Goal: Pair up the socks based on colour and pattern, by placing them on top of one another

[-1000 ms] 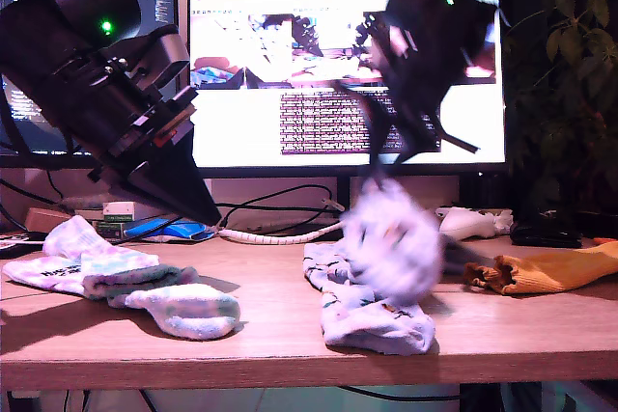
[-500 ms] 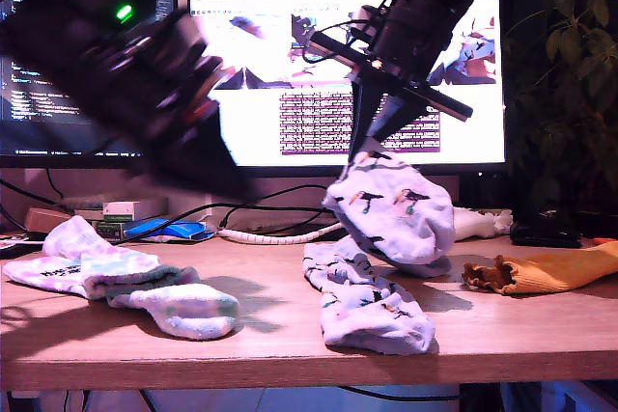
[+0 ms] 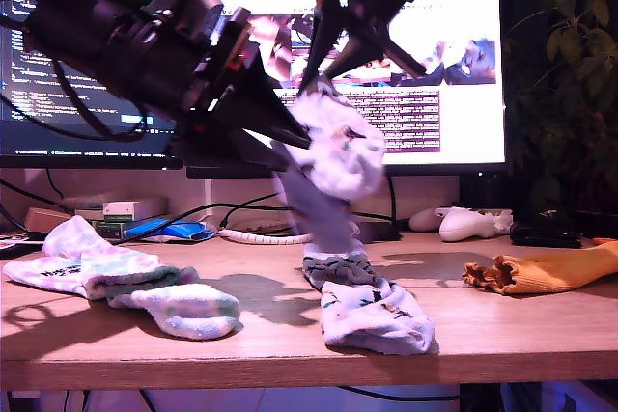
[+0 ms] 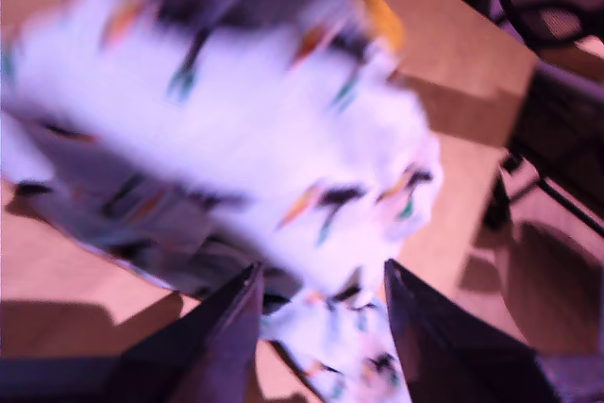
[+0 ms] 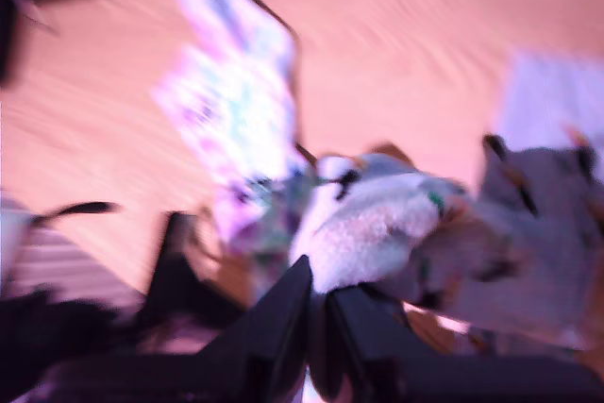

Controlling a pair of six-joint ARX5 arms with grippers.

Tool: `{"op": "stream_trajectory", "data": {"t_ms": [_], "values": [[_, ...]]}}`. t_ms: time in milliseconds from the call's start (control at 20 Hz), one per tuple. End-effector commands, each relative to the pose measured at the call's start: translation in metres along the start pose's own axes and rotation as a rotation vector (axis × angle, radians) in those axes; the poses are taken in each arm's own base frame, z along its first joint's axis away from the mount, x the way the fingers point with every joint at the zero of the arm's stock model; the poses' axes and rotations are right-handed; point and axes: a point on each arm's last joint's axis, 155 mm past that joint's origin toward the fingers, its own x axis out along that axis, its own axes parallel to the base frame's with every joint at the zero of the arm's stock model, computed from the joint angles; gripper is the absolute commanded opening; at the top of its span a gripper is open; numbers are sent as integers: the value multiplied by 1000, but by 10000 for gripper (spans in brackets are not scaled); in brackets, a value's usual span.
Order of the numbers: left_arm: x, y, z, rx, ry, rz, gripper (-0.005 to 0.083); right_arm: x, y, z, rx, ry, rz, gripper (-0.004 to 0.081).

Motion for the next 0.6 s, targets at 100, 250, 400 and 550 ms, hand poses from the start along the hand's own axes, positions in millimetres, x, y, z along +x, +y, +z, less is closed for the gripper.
{"op": "stream_trajectory", "data": {"t_ms": [100,250,400,550], "values": [[10,6,-2,-50,-14,-19,368,-3,8,7,-9,-17,17,-12],[12,1,3,-67,-36,-50,367,-4,8,8,-10,-21,18,-12],[14,-2,2,-79,-34,-56,368,-4,9,9,-11,-22,19,-12],[18,2,1,-78,-35,-31,368,-4,9,9,-4,-21,19,-12]]}}
